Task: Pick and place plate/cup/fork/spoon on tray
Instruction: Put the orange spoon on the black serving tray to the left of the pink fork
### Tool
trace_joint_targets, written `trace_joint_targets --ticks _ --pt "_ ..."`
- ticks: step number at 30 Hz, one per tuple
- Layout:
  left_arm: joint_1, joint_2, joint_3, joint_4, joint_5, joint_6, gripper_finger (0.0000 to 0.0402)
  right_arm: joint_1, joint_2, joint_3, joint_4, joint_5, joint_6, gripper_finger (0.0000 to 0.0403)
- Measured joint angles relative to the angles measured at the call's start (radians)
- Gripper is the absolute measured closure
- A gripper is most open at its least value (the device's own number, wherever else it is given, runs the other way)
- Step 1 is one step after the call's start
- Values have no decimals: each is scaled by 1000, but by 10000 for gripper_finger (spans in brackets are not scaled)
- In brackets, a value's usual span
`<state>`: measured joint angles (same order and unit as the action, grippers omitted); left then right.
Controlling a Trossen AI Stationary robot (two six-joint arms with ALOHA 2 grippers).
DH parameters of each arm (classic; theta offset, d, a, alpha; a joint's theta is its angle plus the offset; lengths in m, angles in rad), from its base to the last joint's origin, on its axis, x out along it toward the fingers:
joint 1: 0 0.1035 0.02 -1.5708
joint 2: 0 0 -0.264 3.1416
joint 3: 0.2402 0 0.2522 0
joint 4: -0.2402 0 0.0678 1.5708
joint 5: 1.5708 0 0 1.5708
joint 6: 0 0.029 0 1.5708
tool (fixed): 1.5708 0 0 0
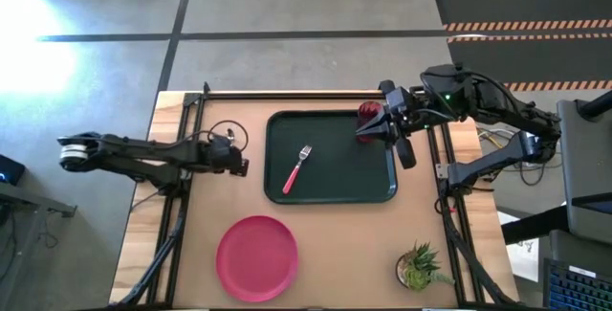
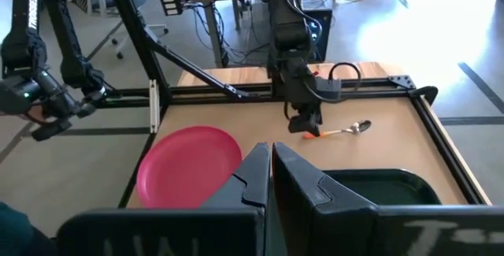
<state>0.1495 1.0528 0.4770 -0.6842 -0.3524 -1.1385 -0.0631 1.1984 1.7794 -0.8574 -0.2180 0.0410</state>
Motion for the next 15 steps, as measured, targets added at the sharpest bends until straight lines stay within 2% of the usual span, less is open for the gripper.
trace_joint_targets --ticks 15 --pt "61 204 5 74 65 4 210 0 0 0 0 0 -23 394"
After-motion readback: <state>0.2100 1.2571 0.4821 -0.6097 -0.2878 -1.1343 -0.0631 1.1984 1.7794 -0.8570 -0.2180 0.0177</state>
